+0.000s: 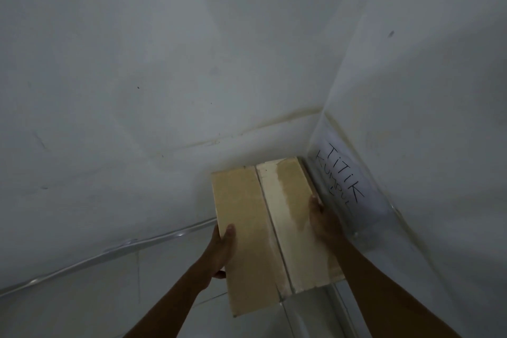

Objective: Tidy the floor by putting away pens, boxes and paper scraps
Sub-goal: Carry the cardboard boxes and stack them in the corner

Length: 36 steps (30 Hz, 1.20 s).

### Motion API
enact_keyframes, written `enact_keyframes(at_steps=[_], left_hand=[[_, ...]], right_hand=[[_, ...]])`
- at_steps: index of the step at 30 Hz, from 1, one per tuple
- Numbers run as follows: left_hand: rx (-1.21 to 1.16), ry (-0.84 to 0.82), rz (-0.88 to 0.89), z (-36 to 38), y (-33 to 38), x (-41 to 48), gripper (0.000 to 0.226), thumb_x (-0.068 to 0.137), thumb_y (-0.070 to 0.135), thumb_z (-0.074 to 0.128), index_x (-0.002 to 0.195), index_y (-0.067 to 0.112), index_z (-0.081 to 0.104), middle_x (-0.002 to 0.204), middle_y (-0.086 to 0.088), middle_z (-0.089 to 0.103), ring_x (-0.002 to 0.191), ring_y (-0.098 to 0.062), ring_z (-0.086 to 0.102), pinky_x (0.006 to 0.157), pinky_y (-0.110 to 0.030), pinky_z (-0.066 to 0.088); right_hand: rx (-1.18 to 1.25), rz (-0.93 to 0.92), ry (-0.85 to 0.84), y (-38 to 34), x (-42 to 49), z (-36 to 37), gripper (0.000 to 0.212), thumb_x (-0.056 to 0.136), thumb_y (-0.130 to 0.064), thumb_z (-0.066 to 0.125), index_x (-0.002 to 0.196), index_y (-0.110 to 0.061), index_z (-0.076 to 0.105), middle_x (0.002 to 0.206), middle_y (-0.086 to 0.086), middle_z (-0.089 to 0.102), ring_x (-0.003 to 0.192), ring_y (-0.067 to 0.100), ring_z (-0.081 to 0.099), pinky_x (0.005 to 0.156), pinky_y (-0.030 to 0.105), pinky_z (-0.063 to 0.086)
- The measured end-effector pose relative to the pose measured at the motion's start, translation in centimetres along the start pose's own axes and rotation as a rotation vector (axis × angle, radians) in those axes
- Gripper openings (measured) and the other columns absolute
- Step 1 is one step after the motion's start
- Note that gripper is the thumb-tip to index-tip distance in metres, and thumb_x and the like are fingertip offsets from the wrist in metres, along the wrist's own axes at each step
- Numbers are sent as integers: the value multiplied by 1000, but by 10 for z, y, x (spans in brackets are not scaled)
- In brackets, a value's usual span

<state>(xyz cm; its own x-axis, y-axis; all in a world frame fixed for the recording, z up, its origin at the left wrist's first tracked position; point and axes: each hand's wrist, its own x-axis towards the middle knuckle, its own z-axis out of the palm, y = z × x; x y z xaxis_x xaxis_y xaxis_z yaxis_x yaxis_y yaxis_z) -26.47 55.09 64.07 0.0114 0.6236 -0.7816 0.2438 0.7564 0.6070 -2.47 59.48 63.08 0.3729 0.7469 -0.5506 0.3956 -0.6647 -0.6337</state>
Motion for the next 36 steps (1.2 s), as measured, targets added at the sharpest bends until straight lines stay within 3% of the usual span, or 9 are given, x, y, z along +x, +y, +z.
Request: enact_keyframes(at_steps=[3,10,14,19,25,27,29,33,36], left_hand=[[-28,15,6,5,1,8,59,91,62,29,144,39,15,130,1,42,107,-22,50,79,-42,46],[-53,52,37,13,-3,14,56,96,55,29,146,34,17,137,-5,45,101,-21,52,57,-25,45],[-80,101,31,13,-6,19,58,93,59,29,145,35,20,137,-6,47,103,-25,53,70,-33,48],[-123,144,-16,18,-7,21,60,92,63,31,145,37,22,138,-9,47,114,-35,53,82,-47,47],[-105,144,-57,25,7,19,61,94,60,30,147,34,17,143,-13,42,122,-41,47,92,-58,45],[-106,140,-69,25,7,18,61,94,59,29,148,33,16,143,-14,41,122,-41,47,93,-60,44],[-103,130,-77,24,9,18,59,95,58,29,147,33,17,143,-14,42,122,-41,47,93,-60,44],[-99,98,-92,26,15,24,56,96,56,28,146,32,17,142,-14,42,122,-41,47,91,-58,45],[-55,94,-75,30,20,29,56,96,56,27,146,32,17,141,-14,43,120,-40,48,87,-55,47]], right_hand=[[14,-15,28,6,9,3,65,97,-58,23,73,-10,58,71,9,57,81,28,59,80,41,48],[-29,-24,63,14,22,11,69,97,-60,21,110,-9,66,103,14,64,102,30,60,86,35,41],[99,-129,158,10,16,9,48,99,-41,42,64,-10,52,62,5,48,69,22,51,59,28,34],[82,-73,370,20,-12,-4,32,94,-32,55,99,-3,64,89,9,63,91,30,62,73,33,45],[245,459,349,58,-61,5,94,79,-65,60,142,0,31,140,25,43,123,43,47,97,50,43],[432,601,294,61,-65,10,109,69,-75,58,140,3,31,132,29,47,112,44,55,83,51,54],[537,597,271,60,-64,12,100,74,-69,62,138,3,36,126,27,52,101,42,60,59,44,58],[541,546,299,58,-57,11,88,81,-62,60,136,4,41,125,26,53,105,41,58,71,48,58],[528,529,317,54,-54,6,84,83,-62,57,134,4,43,123,26,54,102,41,59,65,43,55]])
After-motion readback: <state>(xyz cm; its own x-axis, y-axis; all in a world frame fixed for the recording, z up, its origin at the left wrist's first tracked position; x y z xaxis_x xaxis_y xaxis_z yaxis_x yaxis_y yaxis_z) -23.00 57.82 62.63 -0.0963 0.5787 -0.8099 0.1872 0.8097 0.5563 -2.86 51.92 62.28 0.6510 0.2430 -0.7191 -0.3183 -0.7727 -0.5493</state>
